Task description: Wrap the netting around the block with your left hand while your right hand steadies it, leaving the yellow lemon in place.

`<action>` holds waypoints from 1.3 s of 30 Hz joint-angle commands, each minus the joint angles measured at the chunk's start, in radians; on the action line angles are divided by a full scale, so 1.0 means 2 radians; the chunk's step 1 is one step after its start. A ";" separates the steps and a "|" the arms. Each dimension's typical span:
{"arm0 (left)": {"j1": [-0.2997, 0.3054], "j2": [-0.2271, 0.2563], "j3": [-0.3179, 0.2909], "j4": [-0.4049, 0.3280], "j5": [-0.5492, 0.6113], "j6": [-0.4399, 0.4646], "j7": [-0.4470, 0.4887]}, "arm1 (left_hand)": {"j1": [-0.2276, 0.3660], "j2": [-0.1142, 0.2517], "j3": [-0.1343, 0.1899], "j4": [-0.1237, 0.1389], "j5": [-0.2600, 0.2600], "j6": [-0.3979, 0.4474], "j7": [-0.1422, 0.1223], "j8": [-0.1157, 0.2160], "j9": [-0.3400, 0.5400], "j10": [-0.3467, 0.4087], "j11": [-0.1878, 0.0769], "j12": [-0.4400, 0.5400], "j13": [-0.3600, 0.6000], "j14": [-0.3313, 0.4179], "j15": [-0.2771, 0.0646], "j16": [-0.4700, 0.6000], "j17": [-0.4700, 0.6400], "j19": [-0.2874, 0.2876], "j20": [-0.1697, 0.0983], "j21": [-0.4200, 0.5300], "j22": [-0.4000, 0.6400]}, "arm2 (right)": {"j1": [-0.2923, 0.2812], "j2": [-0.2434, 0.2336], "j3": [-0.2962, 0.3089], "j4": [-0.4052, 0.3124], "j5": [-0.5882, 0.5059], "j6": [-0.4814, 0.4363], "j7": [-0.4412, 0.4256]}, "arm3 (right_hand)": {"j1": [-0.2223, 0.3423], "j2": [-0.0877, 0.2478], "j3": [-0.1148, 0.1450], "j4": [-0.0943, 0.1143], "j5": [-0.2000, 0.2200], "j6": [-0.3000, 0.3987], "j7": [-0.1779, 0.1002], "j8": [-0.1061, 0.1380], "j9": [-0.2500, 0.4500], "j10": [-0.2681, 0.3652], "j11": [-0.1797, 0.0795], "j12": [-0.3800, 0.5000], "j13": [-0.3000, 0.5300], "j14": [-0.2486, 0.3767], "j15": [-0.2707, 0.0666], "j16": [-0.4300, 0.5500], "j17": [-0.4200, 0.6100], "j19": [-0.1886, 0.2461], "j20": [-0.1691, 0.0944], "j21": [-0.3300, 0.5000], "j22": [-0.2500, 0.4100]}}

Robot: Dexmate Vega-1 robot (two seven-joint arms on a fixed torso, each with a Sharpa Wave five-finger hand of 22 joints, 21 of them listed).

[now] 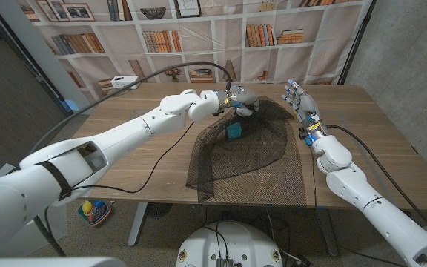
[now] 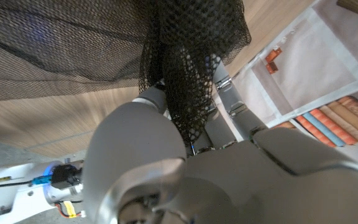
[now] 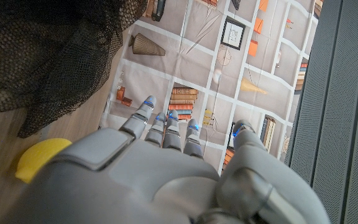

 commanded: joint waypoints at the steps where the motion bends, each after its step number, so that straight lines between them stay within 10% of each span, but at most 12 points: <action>1: -0.013 -0.009 0.017 -0.004 0.043 -0.045 -0.083 | 0.003 -0.009 0.000 -0.005 0.002 0.021 -0.012 0.006 -0.001 0.036 -0.026 -0.001 -0.003 0.006 -0.015 0.003 0.002 0.000 -0.007 0.004 -0.001 | -0.009 -0.001 0.003 -0.007 -0.001 0.003 -0.003 | -0.003 0.000 -0.003 0.000 0.001 -0.002 -0.002 -0.002 0.001 -0.003 0.000 -0.001 0.002 -0.001 -0.001 -0.002 0.001 0.000 0.001 -0.001 0.002; 9: -0.016 -0.012 0.024 -0.009 0.069 -0.051 -0.104 | -0.029 -0.060 -0.035 0.001 0.005 -0.023 -0.018 -0.024 -0.012 0.002 -0.022 -0.043 -0.025 -0.038 -0.009 -0.025 -0.007 -0.043 0.004 -0.001 -0.007 | -0.015 -0.003 0.005 -0.014 -0.002 0.004 -0.005 | -0.005 0.000 -0.004 0.002 0.001 -0.005 -0.002 -0.003 0.001 -0.005 0.000 -0.002 0.002 -0.003 0.000 -0.002 0.001 0.000 0.001 -0.001 0.002; 15: -0.006 -0.002 0.023 -0.028 0.102 -0.047 -0.086 | -0.070 -0.109 -0.084 0.012 0.028 -0.192 -0.049 -0.088 -0.036 -0.164 0.013 -0.168 -0.072 -0.240 0.039 -0.137 -0.074 -0.178 0.065 -0.073 -0.011 | -0.019 -0.005 0.007 -0.019 -0.004 0.004 -0.007 | -0.007 0.000 -0.004 0.002 0.001 -0.005 -0.002 -0.003 0.001 -0.005 0.000 -0.002 0.001 -0.002 0.000 -0.002 0.001 0.000 0.001 -0.001 0.002; 20: 0.005 0.002 0.016 -0.038 0.114 -0.044 -0.069 | -0.086 -0.122 -0.120 0.019 0.045 -0.314 -0.051 -0.090 -0.049 -0.267 0.033 -0.225 -0.086 -0.348 0.081 -0.171 -0.098 -0.233 0.086 -0.119 -0.011 | -0.020 -0.006 0.006 -0.022 -0.005 0.003 -0.008 | -0.007 -0.001 -0.004 0.002 0.001 -0.003 -0.002 -0.002 0.001 -0.005 0.000 -0.002 0.001 -0.002 0.000 -0.002 0.001 0.000 0.001 -0.001 0.002; 26: 0.022 0.003 -0.002 -0.046 0.108 -0.033 -0.043 | -0.099 -0.126 -0.141 0.026 0.054 -0.365 -0.039 -0.089 -0.052 -0.318 0.033 -0.240 -0.085 -0.397 0.102 -0.175 -0.109 -0.259 0.093 -0.143 -0.010 | -0.022 -0.005 0.007 -0.025 -0.004 0.004 -0.008 | -0.007 -0.001 -0.004 0.002 0.001 -0.003 -0.002 -0.002 0.000 -0.004 0.000 -0.002 0.001 -0.002 0.000 -0.002 0.000 0.000 0.001 -0.001 0.002; 39: 0.042 -0.015 -0.048 -0.002 -0.038 -0.101 0.018 | -0.142 -0.094 -0.149 0.053 0.061 -0.387 -0.023 -0.080 -0.055 -0.356 0.020 -0.234 -0.080 -0.381 0.075 -0.160 -0.116 -0.205 0.074 -0.143 -0.009 | -0.038 -0.023 0.020 -0.061 -0.024 0.001 -0.027 | -0.007 -0.001 -0.004 0.001 0.002 0.001 -0.001 0.000 0.000 -0.001 0.002 -0.001 0.001 0.000 0.000 -0.002 0.000 0.001 0.002 -0.001 0.002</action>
